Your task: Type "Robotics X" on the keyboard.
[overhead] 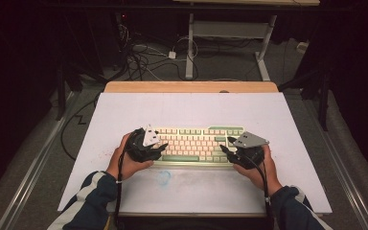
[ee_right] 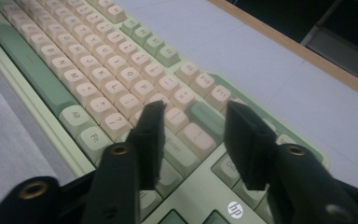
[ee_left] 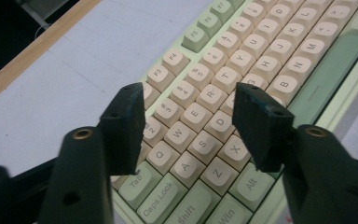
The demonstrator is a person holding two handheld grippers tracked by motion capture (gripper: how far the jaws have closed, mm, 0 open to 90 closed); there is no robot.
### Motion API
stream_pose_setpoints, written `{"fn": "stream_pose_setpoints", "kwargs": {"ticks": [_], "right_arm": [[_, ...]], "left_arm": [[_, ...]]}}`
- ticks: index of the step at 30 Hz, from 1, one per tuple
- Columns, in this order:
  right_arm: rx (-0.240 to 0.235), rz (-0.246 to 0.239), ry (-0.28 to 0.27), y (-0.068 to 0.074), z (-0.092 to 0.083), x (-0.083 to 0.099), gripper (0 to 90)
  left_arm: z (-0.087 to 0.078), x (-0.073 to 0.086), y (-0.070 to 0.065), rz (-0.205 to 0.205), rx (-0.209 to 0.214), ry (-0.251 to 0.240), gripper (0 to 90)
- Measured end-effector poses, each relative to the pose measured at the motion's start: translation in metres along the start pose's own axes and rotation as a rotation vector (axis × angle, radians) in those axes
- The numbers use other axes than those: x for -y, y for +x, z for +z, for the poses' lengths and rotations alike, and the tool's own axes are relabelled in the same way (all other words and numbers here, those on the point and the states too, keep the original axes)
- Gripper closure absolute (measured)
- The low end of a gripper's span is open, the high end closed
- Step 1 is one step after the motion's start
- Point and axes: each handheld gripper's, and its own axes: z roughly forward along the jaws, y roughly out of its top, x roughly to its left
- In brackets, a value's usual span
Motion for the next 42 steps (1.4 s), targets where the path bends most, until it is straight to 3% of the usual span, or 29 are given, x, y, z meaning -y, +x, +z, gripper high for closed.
{"fn": "stream_pose_setpoints", "kwargs": {"ticks": [7,11,17,25,36,42], "right_arm": [[0.044,0.018,-0.015,-0.001,0.003,0.001,28.1],[0.078,0.033,-0.021,0.002,0.004,0.0,20.7],[0.111,0.041,-0.034,0.003,0.004,0.0,20.3],[0.13,0.011,-0.058,0.005,0.001,-0.002,21.3],[0.131,-0.02,-0.08,0.011,-0.008,-0.005,21.9],[0.13,-0.024,-0.099,0.012,-0.016,-0.005,22.1]], "left_arm": [[0.001,0.001,-0.001,-0.005,-0.01,-0.019,23.1],[0.002,0.001,-0.001,-0.005,-0.018,-0.028,17.9],[0.001,0.0,-0.004,0.002,-0.014,-0.046,18.0],[0.0,0.001,-0.008,0.028,-0.014,-0.043,18.1],[-0.007,0.0,-0.015,0.037,0.0,-0.083,19.4],[-0.013,0.001,-0.019,0.073,-0.01,-0.1,19.9]]}}
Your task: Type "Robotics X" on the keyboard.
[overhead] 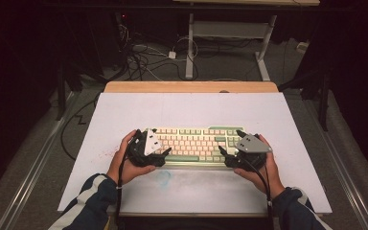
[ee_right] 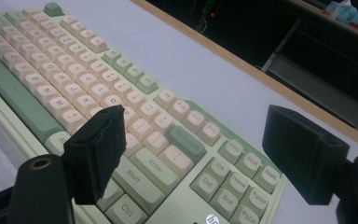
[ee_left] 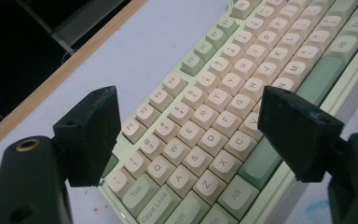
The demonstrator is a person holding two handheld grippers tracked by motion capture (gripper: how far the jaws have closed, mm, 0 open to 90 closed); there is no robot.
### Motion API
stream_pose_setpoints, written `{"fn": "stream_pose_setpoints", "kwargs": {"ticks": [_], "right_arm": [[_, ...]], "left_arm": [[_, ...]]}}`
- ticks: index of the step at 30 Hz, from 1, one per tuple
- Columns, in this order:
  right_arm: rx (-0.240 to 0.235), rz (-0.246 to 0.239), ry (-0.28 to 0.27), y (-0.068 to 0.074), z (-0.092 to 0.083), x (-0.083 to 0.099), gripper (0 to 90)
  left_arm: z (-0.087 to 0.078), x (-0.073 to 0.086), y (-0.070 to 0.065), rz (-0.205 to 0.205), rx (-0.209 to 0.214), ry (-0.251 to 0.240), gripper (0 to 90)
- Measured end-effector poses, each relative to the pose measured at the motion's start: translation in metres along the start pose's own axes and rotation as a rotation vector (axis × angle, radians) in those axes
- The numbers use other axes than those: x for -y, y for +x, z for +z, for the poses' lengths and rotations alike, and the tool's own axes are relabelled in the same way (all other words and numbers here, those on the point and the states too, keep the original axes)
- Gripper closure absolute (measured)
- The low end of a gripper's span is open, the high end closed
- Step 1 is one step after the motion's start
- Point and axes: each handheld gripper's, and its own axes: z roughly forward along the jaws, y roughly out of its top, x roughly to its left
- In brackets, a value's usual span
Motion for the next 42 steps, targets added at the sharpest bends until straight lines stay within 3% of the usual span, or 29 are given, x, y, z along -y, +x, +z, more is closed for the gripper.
{"fn": "stream_pose_setpoints", "kwargs": {"ticks": [21,42], "right_arm": [[0.021,-0.011,-0.001,-0.008,-0.023,0.005,22.2],[0.014,-0.016,-0.017,-0.002,-0.043,0.004,22.2]], "left_arm": [[-0.02,0.0,0.004,-0.003,0.011,-0.014,18.7],[-0.04,0.006,-0.001,0.003,0.02,-0.012,18.6]]}}
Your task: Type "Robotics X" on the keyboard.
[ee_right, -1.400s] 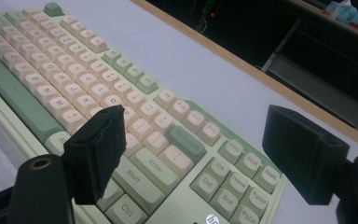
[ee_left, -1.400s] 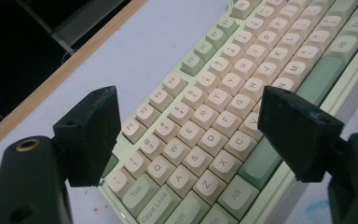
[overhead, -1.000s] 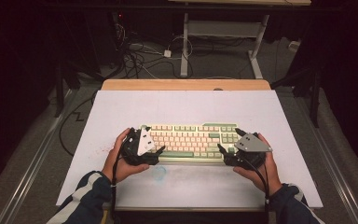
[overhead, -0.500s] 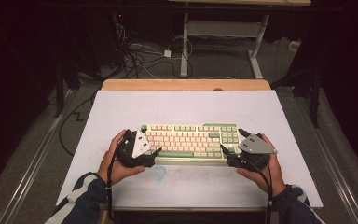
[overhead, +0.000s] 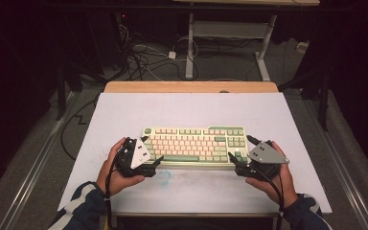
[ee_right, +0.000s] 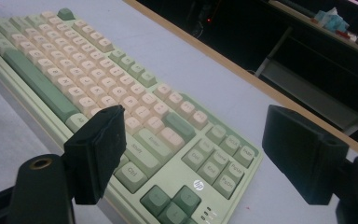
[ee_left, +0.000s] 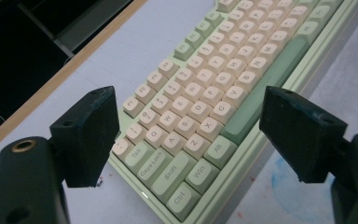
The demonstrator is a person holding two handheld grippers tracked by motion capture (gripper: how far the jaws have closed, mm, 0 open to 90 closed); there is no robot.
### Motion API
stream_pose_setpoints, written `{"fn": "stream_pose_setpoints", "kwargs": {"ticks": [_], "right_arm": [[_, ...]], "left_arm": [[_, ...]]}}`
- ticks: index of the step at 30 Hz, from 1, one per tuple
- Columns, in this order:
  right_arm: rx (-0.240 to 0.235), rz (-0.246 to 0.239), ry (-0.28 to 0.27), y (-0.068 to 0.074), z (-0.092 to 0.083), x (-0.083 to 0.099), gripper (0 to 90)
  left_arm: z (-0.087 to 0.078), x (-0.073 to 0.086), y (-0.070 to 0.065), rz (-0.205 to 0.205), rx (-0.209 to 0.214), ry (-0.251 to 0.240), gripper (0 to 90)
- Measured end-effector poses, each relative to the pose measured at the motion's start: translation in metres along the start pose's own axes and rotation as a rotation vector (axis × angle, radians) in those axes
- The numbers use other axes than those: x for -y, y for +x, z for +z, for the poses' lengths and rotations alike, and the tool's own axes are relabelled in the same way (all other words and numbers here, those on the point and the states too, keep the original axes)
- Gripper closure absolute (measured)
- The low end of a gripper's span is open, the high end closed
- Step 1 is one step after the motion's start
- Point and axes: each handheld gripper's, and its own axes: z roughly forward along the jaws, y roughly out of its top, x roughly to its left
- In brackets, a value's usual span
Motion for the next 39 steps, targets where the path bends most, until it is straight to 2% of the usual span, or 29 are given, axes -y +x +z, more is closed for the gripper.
{"fn": "stream_pose_setpoints", "kwargs": {"ticks": [7,11,15,22,33,39], "right_arm": [[0.005,-0.003,-0.005,0.002,-0.008,0.002,22.2],[0.021,-0.027,0.003,0.003,-0.012,0.004,22.2],[0.024,-0.011,0.004,0.002,-0.014,0.006,22.2],[0.049,-0.01,0.006,-0.003,-0.02,0.011,22.2],[0.085,0.022,0.017,-0.015,-0.032,0.022,22.2],[0.106,0.013,0.032,-0.019,-0.035,0.028,22.1]], "left_arm": [[-0.005,0.002,-0.003,-0.001,-0.001,-0.003,18.6],[-0.009,0.004,-0.001,-0.002,-0.01,-0.006,18.6],[-0.013,0.006,0.001,-0.007,-0.017,-0.012,18.6],[-0.018,0.01,0.005,-0.007,-0.028,-0.025,18.6],[-0.028,0.013,0.011,-0.012,-0.062,-0.016,17.3],[-0.032,0.018,0.016,-0.013,-0.074,0.003,16.6]]}}
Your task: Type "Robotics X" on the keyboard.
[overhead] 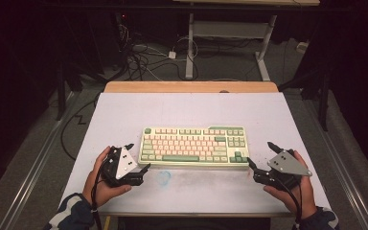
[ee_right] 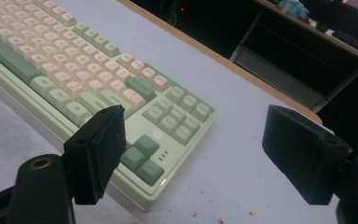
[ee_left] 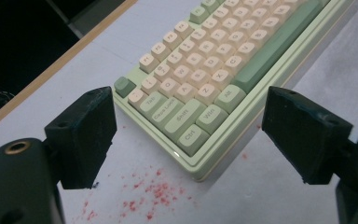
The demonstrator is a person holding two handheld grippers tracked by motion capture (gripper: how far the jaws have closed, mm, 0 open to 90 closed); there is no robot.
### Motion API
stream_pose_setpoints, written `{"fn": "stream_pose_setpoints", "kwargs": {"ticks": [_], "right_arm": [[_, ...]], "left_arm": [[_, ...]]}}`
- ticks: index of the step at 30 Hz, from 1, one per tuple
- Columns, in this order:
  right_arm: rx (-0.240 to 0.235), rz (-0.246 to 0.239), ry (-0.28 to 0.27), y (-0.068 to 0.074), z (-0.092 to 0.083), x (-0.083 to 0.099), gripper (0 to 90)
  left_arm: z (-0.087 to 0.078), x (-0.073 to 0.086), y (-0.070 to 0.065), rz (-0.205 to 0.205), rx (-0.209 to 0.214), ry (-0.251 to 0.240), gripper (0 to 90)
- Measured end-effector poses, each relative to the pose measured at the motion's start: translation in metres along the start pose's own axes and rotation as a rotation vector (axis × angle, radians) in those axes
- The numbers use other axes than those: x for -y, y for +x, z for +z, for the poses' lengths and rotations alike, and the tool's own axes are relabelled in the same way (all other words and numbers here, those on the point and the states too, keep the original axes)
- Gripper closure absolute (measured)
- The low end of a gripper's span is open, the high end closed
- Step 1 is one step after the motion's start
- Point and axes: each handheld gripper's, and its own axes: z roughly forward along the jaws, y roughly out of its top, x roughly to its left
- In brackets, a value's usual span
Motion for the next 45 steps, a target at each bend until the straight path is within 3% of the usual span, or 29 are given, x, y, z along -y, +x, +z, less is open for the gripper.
{"fn": "stream_pose_setpoints", "kwargs": {"ticks": [6,15,21,25,27,30,36,45], "right_arm": [[0.025,0.015,0.017,-0.006,-0.001,0.01,22.1],[0.038,0.061,0.056,-0.016,-0.002,0.035,22.0],[0.038,0.086,0.08,-0.018,-0.002,0.048,21.9],[0.033,0.082,0.081,-0.015,0.002,0.046,21.9],[0.029,0.067,0.073,-0.014,0.003,0.044,21.9],[0.025,0.047,0.079,-0.011,0.005,0.044,21.8],[0.029,0.053,0.081,-0.011,0.004,0.043,21.8],[0.015,0.031,0.112,-0.007,0.01,0.045,21.8]], "left_arm": [[0.002,0.008,0.007,0.006,-0.022,0.03,16.6],[0.005,0.012,0.017,-0.042,-0.043,0.038,16.5],[-0.003,0.019,0.02,-0.046,-0.047,0.051,16.5],[-0.005,0.024,0.019,-0.058,-0.049,0.067,16.5],[-0.004,0.026,0.017,-0.042,-0.049,0.08,16.5],[-0.004,0.026,0.016,-0.047,-0.042,0.074,16.5],[-0.005,0.026,0.017,-0.058,-0.041,0.071,16.5],[-0.002,0.03,0.014,-0.036,-0.037,0.1,16.5]]}}
